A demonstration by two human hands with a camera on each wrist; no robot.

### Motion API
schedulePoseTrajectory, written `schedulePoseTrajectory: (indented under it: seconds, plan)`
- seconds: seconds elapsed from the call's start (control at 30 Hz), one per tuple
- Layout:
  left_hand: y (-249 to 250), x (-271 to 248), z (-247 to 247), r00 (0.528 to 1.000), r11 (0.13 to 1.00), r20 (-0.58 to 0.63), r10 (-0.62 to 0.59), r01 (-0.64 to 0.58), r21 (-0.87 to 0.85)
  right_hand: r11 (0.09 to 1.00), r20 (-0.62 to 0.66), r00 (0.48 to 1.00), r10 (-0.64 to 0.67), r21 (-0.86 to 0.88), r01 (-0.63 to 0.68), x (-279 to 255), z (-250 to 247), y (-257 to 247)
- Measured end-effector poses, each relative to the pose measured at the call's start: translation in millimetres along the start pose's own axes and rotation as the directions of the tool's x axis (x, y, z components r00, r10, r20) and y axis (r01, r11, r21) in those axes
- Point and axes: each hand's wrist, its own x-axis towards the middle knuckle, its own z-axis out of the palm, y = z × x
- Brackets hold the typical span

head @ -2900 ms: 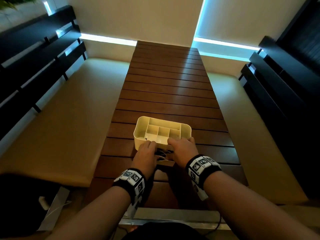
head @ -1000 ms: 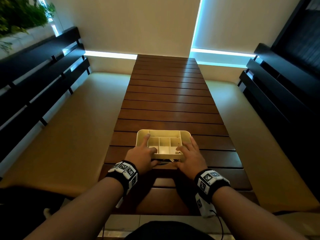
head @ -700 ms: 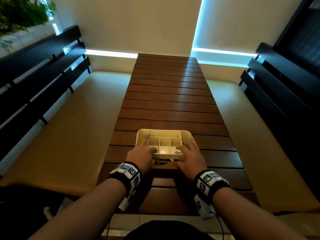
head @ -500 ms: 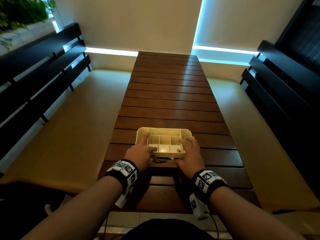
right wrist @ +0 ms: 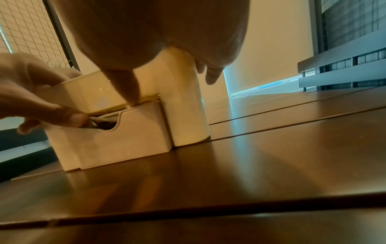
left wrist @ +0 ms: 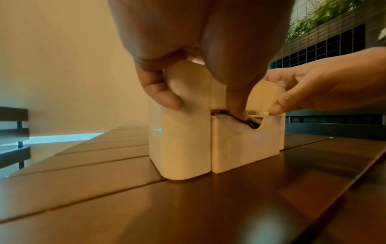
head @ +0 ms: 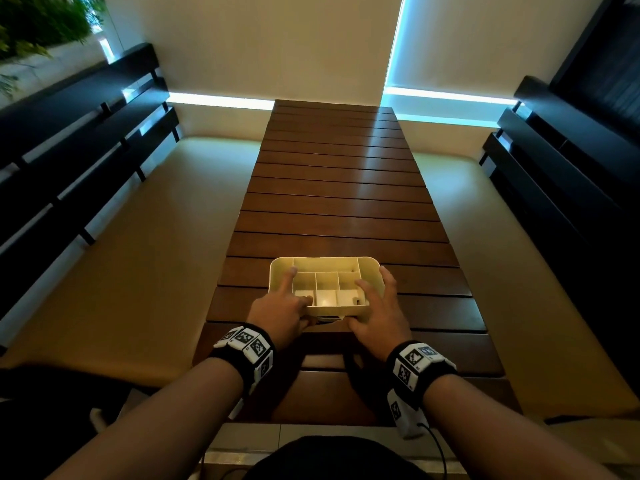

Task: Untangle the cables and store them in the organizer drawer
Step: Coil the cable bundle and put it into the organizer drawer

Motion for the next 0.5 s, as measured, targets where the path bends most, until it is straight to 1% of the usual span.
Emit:
schedulePoseTrajectory:
  seconds: [0.1,0.33,0.5]
  plan:
    - [1.6,-1.8,-0.5,1.000,1.000,-0.009,-0.004,0.004,0.003,0.999,0.029,0.999,-0.032,-0.040,0.033,0.4,-3.9,2.7]
    - [-4.6,0.1,-6.3,0.998,0.998,0.052,0.032,-0.034,0.049,0.999,0.051,0.999,-0.005,-0.039,0.007,0.8,-1.6,4.0]
    - [-2.8,-0.8,-6.9,0.999,0.999,0.008,0.038,-0.039,0.016,1.000,0.031,0.999,0.012,-0.024,-0.012,-0.4,-0.4,1.9]
